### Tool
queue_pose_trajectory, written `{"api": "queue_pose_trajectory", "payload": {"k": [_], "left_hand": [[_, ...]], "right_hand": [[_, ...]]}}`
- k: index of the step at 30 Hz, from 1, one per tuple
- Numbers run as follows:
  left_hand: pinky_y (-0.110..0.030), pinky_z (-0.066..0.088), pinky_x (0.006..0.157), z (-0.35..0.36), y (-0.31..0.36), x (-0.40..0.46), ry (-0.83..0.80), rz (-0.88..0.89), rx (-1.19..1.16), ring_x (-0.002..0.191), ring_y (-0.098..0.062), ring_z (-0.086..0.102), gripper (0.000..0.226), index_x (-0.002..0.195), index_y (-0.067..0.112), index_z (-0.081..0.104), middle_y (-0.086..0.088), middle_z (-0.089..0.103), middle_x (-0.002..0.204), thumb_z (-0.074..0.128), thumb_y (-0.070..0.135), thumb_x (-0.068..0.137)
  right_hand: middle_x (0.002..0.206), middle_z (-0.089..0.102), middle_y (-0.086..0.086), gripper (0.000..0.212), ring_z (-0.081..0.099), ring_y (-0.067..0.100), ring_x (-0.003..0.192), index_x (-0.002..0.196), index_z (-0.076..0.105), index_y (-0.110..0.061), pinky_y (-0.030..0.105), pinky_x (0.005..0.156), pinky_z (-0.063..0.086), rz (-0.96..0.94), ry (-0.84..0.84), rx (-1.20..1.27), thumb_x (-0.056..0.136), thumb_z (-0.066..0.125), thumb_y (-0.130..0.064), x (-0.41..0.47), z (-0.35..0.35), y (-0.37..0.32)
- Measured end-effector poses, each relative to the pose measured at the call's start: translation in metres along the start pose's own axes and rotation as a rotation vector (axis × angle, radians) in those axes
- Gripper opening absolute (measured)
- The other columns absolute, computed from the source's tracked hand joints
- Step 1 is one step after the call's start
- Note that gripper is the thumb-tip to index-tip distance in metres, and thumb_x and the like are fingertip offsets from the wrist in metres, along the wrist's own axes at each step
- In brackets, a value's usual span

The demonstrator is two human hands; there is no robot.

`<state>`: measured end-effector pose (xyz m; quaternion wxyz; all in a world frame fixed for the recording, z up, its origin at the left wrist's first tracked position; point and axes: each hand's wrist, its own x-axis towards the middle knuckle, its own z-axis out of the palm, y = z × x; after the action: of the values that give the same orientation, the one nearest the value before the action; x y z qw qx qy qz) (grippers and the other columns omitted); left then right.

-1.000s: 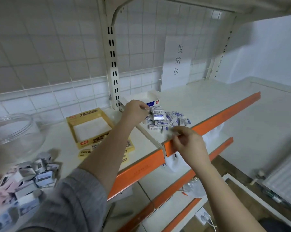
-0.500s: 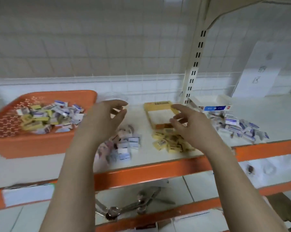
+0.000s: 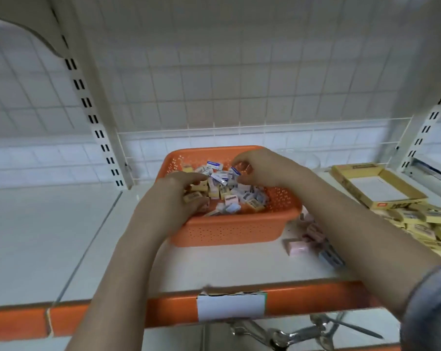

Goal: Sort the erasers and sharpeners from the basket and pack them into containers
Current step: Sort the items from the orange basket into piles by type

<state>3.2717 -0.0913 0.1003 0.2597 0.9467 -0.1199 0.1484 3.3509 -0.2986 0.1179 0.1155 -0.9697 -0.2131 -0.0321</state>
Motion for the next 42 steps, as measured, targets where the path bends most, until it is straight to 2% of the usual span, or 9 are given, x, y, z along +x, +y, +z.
{"api": "queue_pose_trajectory", "payload": {"k": [3,8,14,19,22,24,28,34,42], "left_hand": [[-0.019,0.037,0.08,-0.001,-0.005,0.0,-0.002,0.003,-0.001,0.105,-0.01,0.056,0.038,0.121,0.033,0.06,0.009,0.061,0.119,0.067,0.03,0.084],[-0.022,0.04,0.081,0.002,-0.01,0.0,-0.001,-0.034,-0.019,0.103,-0.011,0.056,0.036,0.12,0.034,0.06,0.009,0.062,0.115,0.064,0.032,0.085],[-0.022,0.038,0.079,0.0,-0.014,0.015,-0.072,-0.005,0.046,0.102,-0.008,0.054,0.039,0.125,0.033,0.056,0.008,0.059,0.123,0.062,0.035,0.087],[-0.023,0.041,0.085,0.004,-0.022,0.035,-0.156,0.049,0.051,0.101,-0.009,0.053,0.037,0.126,0.026,0.058,0.004,0.059,0.124,0.06,0.03,0.089],[-0.027,0.045,0.092,0.009,-0.028,0.056,-0.226,0.102,0.114,0.108,-0.012,0.055,0.037,0.126,0.022,0.057,0.001,0.06,0.124,0.059,0.026,0.09],[-0.029,0.045,0.093,0.014,-0.031,0.074,-0.307,0.136,0.189,0.108,-0.014,0.056,0.037,0.127,0.02,0.056,-0.001,0.06,0.125,0.058,0.024,0.09],[-0.033,0.044,0.094,0.022,-0.043,0.116,-0.325,0.161,0.392,0.116,-0.017,0.052,0.043,0.13,0.022,0.053,0.0,0.055,0.131,0.06,0.021,0.088],[-0.033,0.049,0.082,0.025,-0.052,0.14,-0.446,0.176,0.682,0.11,-0.018,0.053,0.045,0.126,0.026,0.056,0.002,0.057,0.124,0.061,0.011,0.085],[-0.029,0.047,0.078,0.013,-0.04,0.136,-0.302,0.191,0.483,0.1,-0.019,0.057,0.031,0.118,0.017,0.063,-0.004,0.062,0.118,0.056,0.01,0.088]], "right_hand": [[0.108,0.06,0.0,0.039,0.053,0.017,0.094,0.123,0.058,-0.017,0.026,0.071,0.04,0.055,-0.181,-0.19,0.087,0.064,-0.032,0.028,0.011,-0.001],[0.122,0.059,0.004,0.041,0.055,0.022,0.107,0.124,0.055,-0.017,0.03,0.085,0.044,0.133,-0.327,-0.278,0.086,0.067,-0.028,0.045,0.027,0.009],[0.115,0.064,0.002,0.027,0.057,0.019,0.1,0.113,0.063,-0.02,0.029,0.078,0.045,0.133,-0.142,-0.181,0.086,0.064,-0.023,0.043,0.025,0.014],[0.102,0.061,-0.001,0.028,0.057,0.015,0.09,0.113,0.062,-0.019,0.024,0.072,0.043,0.212,0.152,0.237,0.086,0.065,-0.024,0.001,0.006,0.002],[0.082,0.056,-0.012,0.027,0.055,0.004,0.074,0.113,0.061,-0.023,0.01,0.062,0.041,0.232,0.36,0.419,0.087,0.064,-0.024,-0.036,0.006,-0.01],[0.084,0.059,-0.009,0.027,0.057,0.004,0.074,0.112,0.062,-0.026,0.004,0.063,0.041,0.234,0.506,0.516,0.086,0.065,-0.022,-0.059,0.01,-0.018],[0.077,0.061,-0.003,0.026,0.057,0.01,0.069,0.105,0.065,-0.027,0.019,0.064,0.045,0.263,0.732,0.728,0.083,0.064,-0.014,-0.099,0.021,-0.032],[0.065,0.053,-0.016,0.024,0.049,0.004,0.06,0.103,0.064,-0.028,0.01,0.059,0.038,0.26,0.762,0.79,0.083,0.065,-0.015,-0.114,0.035,-0.033],[0.069,0.055,-0.01,0.024,0.05,0.004,0.061,0.103,0.064,-0.03,0.022,0.063,0.042,0.277,0.77,0.809,0.082,0.065,-0.018,-0.112,0.032,-0.035]]}}
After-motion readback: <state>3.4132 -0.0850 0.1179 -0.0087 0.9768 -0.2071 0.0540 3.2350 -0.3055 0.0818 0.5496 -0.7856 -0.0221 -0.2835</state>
